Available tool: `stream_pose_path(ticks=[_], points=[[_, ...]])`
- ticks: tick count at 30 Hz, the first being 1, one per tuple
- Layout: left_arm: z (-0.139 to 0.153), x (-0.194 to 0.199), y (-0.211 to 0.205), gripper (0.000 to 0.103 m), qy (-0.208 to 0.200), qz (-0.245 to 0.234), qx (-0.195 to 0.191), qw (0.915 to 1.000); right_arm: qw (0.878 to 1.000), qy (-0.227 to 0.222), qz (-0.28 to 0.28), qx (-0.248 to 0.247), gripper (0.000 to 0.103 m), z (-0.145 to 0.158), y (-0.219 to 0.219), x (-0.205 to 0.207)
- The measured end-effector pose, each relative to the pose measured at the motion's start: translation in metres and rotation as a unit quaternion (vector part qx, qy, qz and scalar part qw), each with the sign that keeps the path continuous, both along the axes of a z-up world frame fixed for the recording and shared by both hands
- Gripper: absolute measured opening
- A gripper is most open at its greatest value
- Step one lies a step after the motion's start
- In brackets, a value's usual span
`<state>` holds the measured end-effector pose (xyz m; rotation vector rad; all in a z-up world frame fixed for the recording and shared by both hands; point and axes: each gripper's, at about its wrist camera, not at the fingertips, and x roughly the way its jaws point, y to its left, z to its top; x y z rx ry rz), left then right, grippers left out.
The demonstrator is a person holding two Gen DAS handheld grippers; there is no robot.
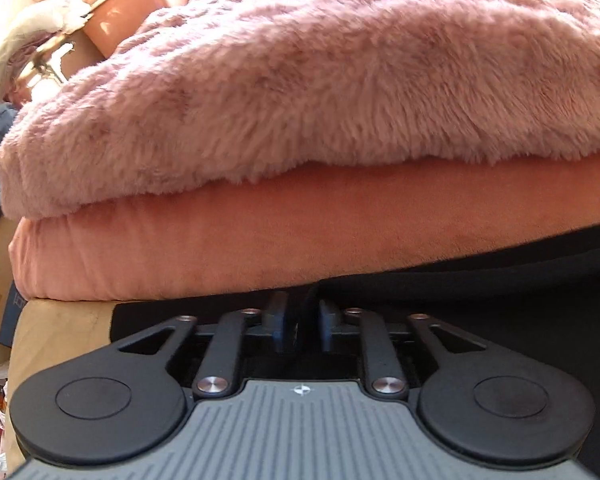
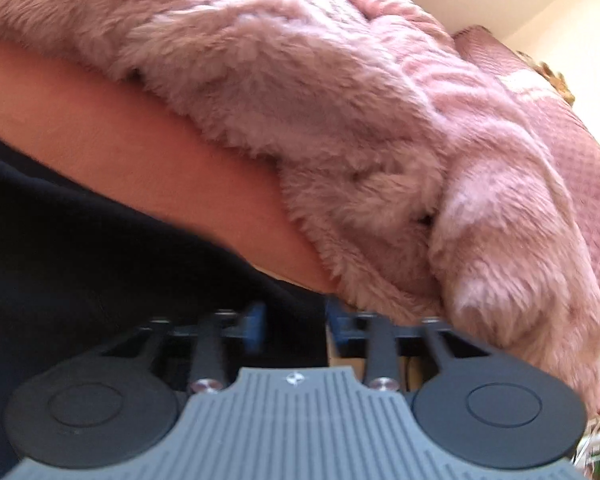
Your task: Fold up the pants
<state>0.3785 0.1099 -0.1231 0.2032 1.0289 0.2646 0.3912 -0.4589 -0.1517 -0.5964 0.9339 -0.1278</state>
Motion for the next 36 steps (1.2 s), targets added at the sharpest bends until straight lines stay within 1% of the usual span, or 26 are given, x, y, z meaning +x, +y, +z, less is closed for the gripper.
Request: stream_pose_path(ticks=[1, 3, 5, 9, 11, 14, 16, 17, 19, 20, 21, 22, 25, 28, 29, 30, 31, 32, 33, 34, 35, 36], points=[[0.002, -0.002, 0.002, 0.048, -0.009, 0.007, -0.002, 0.9999, 1.000, -0.009, -0.007, 0.011, 0.059, 0.003, -0.003, -0.001], [0.007, -0.004, 0.004, 0.052, -0.023, 0.015, -0.010, 0.9996, 0.998, -0.029, -0.020, 0.044, 0.060, 0.011, -0.007, -0.004], [0.014, -0.006, 0.005, 0.052, -0.035, 0.014, -0.016, 0.9992, 0.998, -0.040, -0.026, 0.050, 0.060, 0.017, -0.006, -0.008], [0.036, -0.030, -0.008, 0.052, -0.079, -0.016, -0.029, 0.9964, 0.995, -0.067, -0.026, 0.070, 0.059, 0.033, -0.002, -0.029], [0.046, -0.045, -0.017, 0.052, -0.095, -0.036, -0.056, 0.9932, 0.990, -0.085, -0.041, 0.102, 0.059, 0.044, -0.005, -0.049], [0.049, -0.059, -0.032, 0.050, -0.100, -0.063, -0.096, 0.9883, 0.975, -0.115, -0.086, 0.167, 0.059, 0.055, -0.018, -0.090], [0.044, -0.069, -0.042, 0.042, -0.098, -0.080, -0.105, 0.9863, 0.957, -0.131, -0.132, 0.221, 0.058, 0.057, -0.032, -0.117], [0.041, -0.072, -0.048, 0.041, -0.096, -0.090, -0.104, 0.9858, 0.944, -0.140, -0.160, 0.252, 0.058, 0.056, -0.041, -0.131], [0.034, -0.079, -0.061, 0.034, -0.085, -0.099, -0.103, 0.9860, 0.913, -0.152, -0.210, 0.314, 0.058, 0.051, -0.061, -0.153], [0.030, -0.079, -0.064, 0.033, -0.078, -0.100, -0.106, 0.9863, 0.898, -0.159, -0.232, 0.338, 0.058, 0.048, -0.070, -0.162], [0.026, -0.080, -0.065, 0.030, -0.074, -0.100, -0.107, 0.9865, 0.886, -0.163, -0.249, 0.356, 0.058, 0.042, -0.078, -0.169], [0.023, -0.079, -0.067, 0.030, -0.069, -0.100, -0.107, 0.9868, 0.875, -0.164, -0.264, 0.371, 0.058, 0.036, -0.087, -0.173], [0.013, -0.082, -0.069, 0.030, -0.057, -0.100, -0.107, 0.9876, 0.834, -0.175, -0.296, 0.432, 0.058, 0.022, -0.110, -0.179], [0.005, -0.084, -0.074, 0.029, -0.044, -0.099, -0.104, 0.9887, 0.785, -0.179, -0.322, 0.498, 0.058, 0.006, -0.128, -0.172], [0.003, -0.085, -0.075, 0.027, -0.040, -0.102, -0.102, 0.9887, 0.768, -0.176, -0.334, 0.517, 0.058, 0.000, -0.131, -0.168], [0.000, -0.084, -0.077, 0.024, -0.034, -0.105, -0.098, 0.9889, 0.752, -0.175, -0.346, 0.532, 0.058, -0.007, -0.131, -0.163], [-0.002, -0.084, -0.078, 0.019, -0.028, -0.108, -0.095, 0.9892, 0.746, -0.182, -0.354, 0.533, 0.052, -0.010, -0.130, -0.161], [-0.004, -0.083, -0.079, 0.018, -0.027, -0.110, -0.093, 0.9892, 0.744, -0.193, -0.359, 0.529, 0.043, -0.011, -0.128, -0.159], [-0.005, -0.083, -0.080, 0.012, -0.027, -0.110, -0.093, 0.9893, 0.746, -0.199, -0.366, 0.520, 0.020, -0.012, -0.126, -0.158], [-0.005, -0.083, -0.083, 0.007, -0.024, -0.109, -0.090, 0.9897, 0.745, -0.199, -0.373, 0.516, 0.016, -0.014, -0.127, -0.159], [-0.005, -0.083, -0.086, 0.003, -0.018, -0.109, -0.086, 0.9902, 0.737, -0.208, -0.378, 0.521, 0.012, -0.016, -0.129, -0.162], [-0.005, -0.084, -0.089, 0.000, -0.010, -0.109, -0.083, 0.9905, 0.734, -0.213, -0.383, 0.518, 0.006, -0.016, -0.128, -0.165]])
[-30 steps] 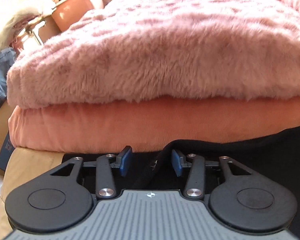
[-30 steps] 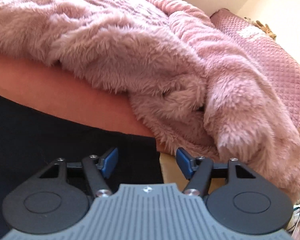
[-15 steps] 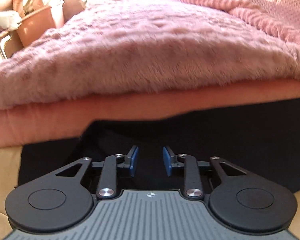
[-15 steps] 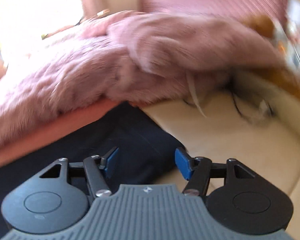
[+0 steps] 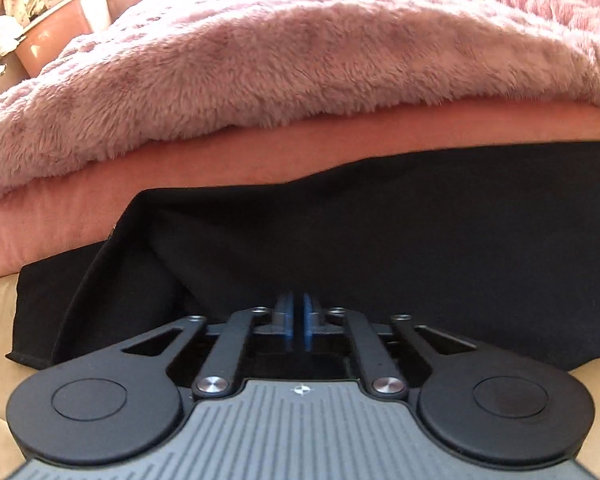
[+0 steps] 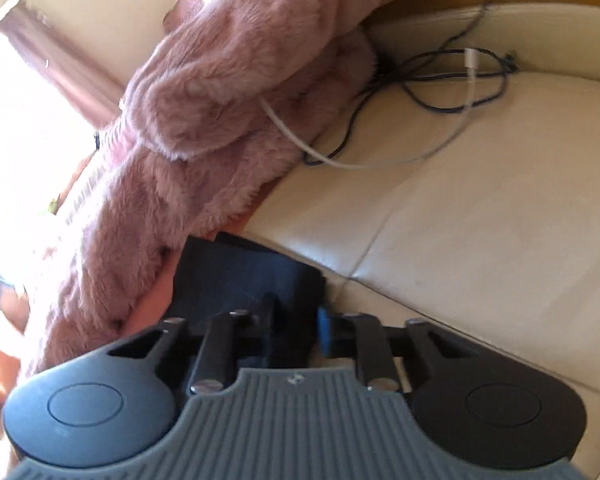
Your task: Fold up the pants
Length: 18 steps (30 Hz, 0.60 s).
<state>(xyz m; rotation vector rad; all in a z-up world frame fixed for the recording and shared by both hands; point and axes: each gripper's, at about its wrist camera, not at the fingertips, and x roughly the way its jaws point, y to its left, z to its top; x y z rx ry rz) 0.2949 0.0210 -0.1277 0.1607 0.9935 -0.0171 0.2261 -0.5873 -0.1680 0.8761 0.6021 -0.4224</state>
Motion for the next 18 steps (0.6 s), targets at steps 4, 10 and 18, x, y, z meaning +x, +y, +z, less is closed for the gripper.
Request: stream_pose_path(ticks=[4, 10, 18], points=[[0.000, -0.013, -0.013, 0.000, 0.014, -0.012, -0.002, 0.9998, 0.999, 0.018, 0.005, -0.037, 0.003, 0.011, 0.001, -0.021], [0.004, -0.050, -0.039, 0.000, 0.037, -0.054, -0.054, 0.9964, 0.996, 0.059, -0.031, -0.051, 0.003, 0.025, -0.033, -0.092], [0.015, -0.101, -0.053, 0.007, 0.007, -0.062, -0.119, 0.9910, 0.981, 0.137, -0.027, -0.134, 0.009, 0.047, -0.076, -0.126]])
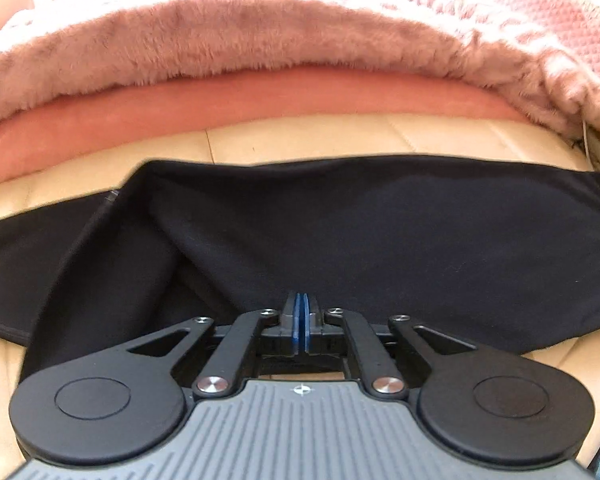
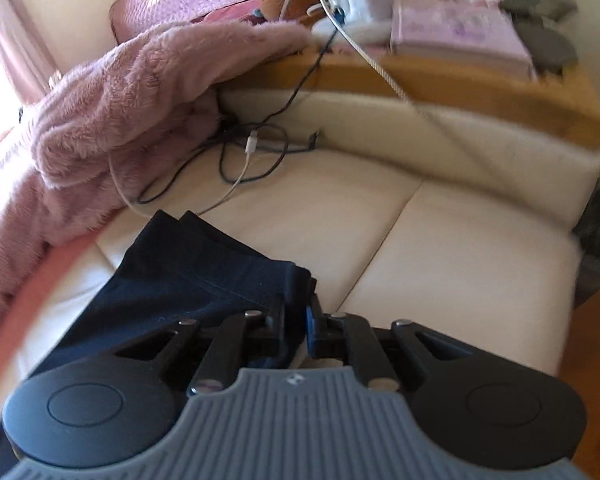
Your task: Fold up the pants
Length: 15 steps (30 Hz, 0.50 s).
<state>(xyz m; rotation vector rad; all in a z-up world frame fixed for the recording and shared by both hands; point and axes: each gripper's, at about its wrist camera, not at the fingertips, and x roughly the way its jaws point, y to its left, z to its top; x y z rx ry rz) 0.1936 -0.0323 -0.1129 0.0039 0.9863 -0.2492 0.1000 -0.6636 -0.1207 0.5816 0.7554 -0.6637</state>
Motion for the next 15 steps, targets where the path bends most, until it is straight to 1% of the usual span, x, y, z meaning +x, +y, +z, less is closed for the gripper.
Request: stream_pose_path(ticks=[1, 2, 4, 5, 6, 7, 9, 10, 11, 13, 15], points=[[0.004, -0.004, 0.003, 0.011, -0.009, 0.005, 0.004, 0.9999, 1.000, 0.012, 0.013, -0.010, 0.016, 0.004, 0.000, 0.004], [0.008, -0.010, 0.009, 0.013, -0.017, 0.012, 0.008, 0.9998, 0.999, 0.021, 0.024, -0.021, 0.019, 0.009, 0.002, 0.007], [0.018, -0.024, 0.025, 0.025, -0.040, 0.029, 0.016, 0.9987, 0.997, 0.033, 0.047, -0.057, 0.037, 0.023, 0.014, 0.010], [0.023, -0.032, 0.033, 0.030, -0.053, 0.042, 0.027, 0.9973, 0.995, 0.035, 0.061, -0.077, 0.039, 0.030, 0.023, 0.011], [0.026, -0.040, 0.041, 0.043, -0.064, 0.058, 0.037, 0.9956, 0.992, 0.037, 0.072, -0.094, 0.039, 0.036, 0.034, 0.011], [0.028, -0.048, 0.053, 0.052, -0.075, 0.081, 0.046, 0.9928, 0.989, 0.035, 0.087, -0.112, 0.039, 0.044, 0.047, 0.011], [0.028, -0.057, 0.078, 0.055, -0.087, 0.127, 0.054, 0.9866, 0.984, 0.021, 0.122, -0.125, 0.039, 0.056, 0.075, 0.013], [0.026, -0.060, 0.092, 0.060, -0.083, 0.152, 0.052, 0.9834, 0.981, 0.012, 0.142, -0.128, 0.039, 0.060, 0.090, 0.014], [0.023, -0.061, 0.104, 0.061, -0.076, 0.175, 0.046, 0.9806, 0.979, 0.006, 0.160, -0.128, 0.039, 0.063, 0.103, 0.018], [0.016, -0.060, 0.125, 0.063, -0.064, 0.213, 0.031, 0.9744, 0.972, -0.001, 0.199, -0.128, 0.039, 0.063, 0.133, 0.023], [0.008, -0.059, 0.141, 0.065, -0.051, 0.237, 0.019, 0.9700, 0.965, 0.003, 0.229, -0.128, 0.039, 0.058, 0.158, 0.032]])
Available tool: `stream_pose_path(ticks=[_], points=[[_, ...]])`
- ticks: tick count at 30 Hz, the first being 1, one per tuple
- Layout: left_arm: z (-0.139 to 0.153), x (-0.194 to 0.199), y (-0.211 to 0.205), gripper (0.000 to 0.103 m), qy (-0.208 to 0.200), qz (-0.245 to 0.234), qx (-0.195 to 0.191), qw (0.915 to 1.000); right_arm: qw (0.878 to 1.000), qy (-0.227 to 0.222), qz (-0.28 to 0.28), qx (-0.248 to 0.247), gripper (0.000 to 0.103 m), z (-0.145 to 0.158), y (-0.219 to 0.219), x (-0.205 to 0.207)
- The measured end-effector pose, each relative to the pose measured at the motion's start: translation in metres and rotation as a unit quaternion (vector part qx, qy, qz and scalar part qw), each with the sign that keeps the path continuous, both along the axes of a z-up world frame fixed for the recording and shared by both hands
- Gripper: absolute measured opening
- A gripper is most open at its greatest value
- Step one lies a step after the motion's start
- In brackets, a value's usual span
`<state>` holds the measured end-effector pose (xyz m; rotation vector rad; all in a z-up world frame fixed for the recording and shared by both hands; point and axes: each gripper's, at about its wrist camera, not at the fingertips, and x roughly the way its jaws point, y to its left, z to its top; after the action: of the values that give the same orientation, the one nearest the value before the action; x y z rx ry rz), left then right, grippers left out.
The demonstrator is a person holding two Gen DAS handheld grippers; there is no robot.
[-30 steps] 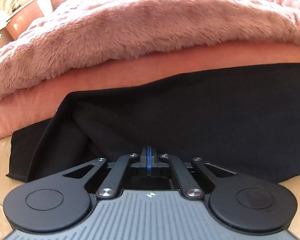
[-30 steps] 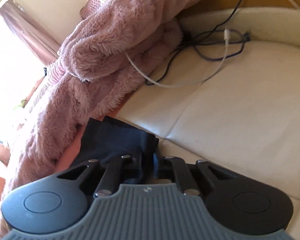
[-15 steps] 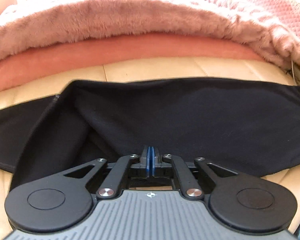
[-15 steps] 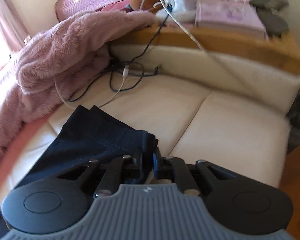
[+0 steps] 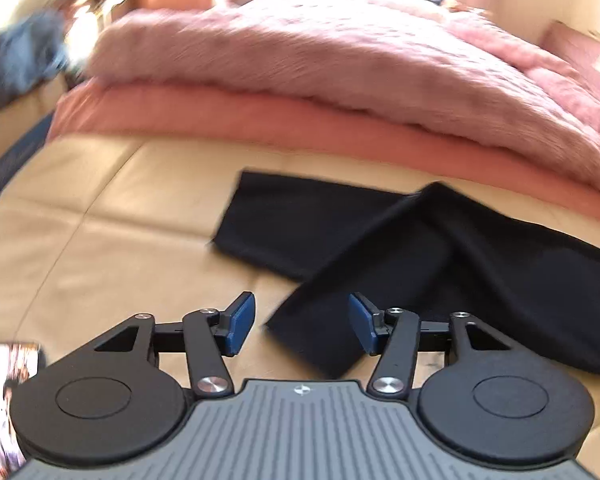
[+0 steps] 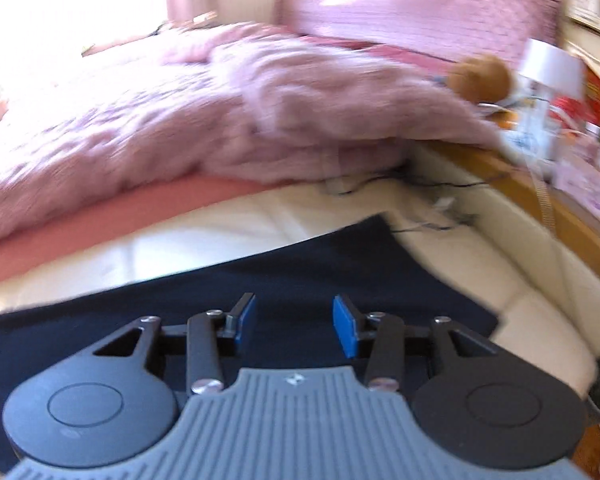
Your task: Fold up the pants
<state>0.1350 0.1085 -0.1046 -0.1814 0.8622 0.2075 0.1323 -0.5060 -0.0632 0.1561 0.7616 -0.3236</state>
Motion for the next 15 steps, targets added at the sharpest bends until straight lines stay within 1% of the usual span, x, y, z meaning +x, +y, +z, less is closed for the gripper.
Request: stream_pose_path(ticks=[2, 5, 9, 12, 13, 14, 15], points=[[-0.006, -0.001, 0.012, 0.065, 0.007, 0.014, -0.013, 0.9998, 1.000, 0.014, 0.024, 0.000, 0.039, -0.008, 0.019, 0.006], [-0.016, -0.002, 0.017, 0.065, 0.012, 0.014, -0.023, 0.9996, 0.999, 0.026, 0.041, 0.000, 0.039, -0.015, 0.030, 0.013], [-0.027, 0.006, 0.020, 0.058, 0.016, 0.016, -0.043, 0.9988, 0.998, 0.031, 0.046, -0.012, 0.039, -0.009, 0.029, 0.014], [-0.033, 0.010, 0.016, 0.054, 0.005, 0.012, -0.032, 0.9994, 0.998, 0.024, 0.063, -0.018, 0.040, -0.003, 0.026, 0.012], [-0.034, 0.010, 0.013, 0.048, 0.003, 0.009, -0.021, 0.9997, 0.997, 0.026, 0.068, -0.023, 0.040, -0.004, 0.027, 0.016], [-0.034, 0.011, 0.010, 0.038, 0.001, 0.001, -0.012, 0.9999, 0.997, 0.029, 0.071, -0.029, 0.040, -0.004, 0.027, 0.016], [-0.034, 0.007, 0.008, 0.006, 0.001, -0.008, -0.010, 0.9999, 0.996, 0.033, 0.073, -0.036, 0.040, -0.005, 0.025, 0.018]])
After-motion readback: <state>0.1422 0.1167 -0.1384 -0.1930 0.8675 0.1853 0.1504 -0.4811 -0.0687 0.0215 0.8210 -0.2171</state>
